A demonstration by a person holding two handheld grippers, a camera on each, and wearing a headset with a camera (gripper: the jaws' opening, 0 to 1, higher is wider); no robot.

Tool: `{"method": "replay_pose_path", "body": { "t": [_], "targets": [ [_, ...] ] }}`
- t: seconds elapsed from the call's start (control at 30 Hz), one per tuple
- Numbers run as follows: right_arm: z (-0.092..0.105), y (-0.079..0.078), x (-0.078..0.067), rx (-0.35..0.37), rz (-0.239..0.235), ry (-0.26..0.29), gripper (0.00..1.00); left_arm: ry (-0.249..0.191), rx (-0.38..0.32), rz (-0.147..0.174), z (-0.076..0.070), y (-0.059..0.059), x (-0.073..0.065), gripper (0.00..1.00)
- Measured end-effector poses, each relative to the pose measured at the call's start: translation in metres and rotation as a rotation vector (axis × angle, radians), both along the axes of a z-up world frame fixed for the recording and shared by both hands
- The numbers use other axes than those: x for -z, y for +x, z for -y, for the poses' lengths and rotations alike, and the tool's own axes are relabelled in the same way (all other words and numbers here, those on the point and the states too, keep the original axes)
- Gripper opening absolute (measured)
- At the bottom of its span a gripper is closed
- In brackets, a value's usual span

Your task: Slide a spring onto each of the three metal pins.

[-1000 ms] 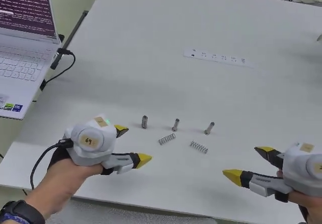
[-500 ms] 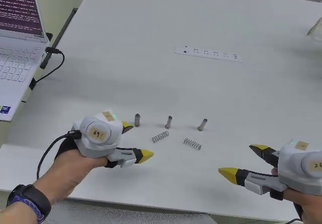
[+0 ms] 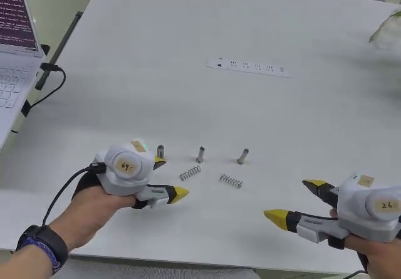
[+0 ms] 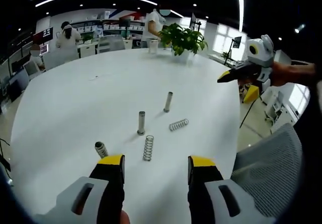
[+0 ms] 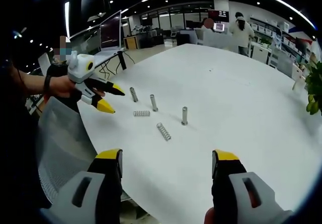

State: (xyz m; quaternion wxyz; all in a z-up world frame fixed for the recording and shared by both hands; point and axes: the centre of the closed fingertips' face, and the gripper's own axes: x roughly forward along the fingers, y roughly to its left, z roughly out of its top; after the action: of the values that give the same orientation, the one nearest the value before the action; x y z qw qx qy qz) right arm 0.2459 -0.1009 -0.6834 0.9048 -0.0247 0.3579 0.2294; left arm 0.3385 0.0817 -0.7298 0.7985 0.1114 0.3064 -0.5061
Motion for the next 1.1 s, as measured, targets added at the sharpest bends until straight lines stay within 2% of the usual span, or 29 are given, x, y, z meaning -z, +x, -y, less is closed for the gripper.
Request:
{"method": "replay_pose_path", "body": {
  "t": [0.5, 0.73, 1.1],
  "targets": [
    [0.004, 0.001, -0.002, 0.002, -0.002, -0.001, 0.71, 0.018, -0.019, -0.022, 0.014, 0.009, 0.019, 0.35],
    [0.002, 0.001, -0.001, -0.004, -0.006, 0.0, 0.7, 0.023, -0.031, -0.041, 0.019, 0.012, 0.029, 0.26],
    [0.004, -0.001, -0.002, 0.004, -0.008, 0.0, 0.69, 0.057, -0.043, -0.052, 0.022, 0.015, 0.044, 0.19]
  ]
}}
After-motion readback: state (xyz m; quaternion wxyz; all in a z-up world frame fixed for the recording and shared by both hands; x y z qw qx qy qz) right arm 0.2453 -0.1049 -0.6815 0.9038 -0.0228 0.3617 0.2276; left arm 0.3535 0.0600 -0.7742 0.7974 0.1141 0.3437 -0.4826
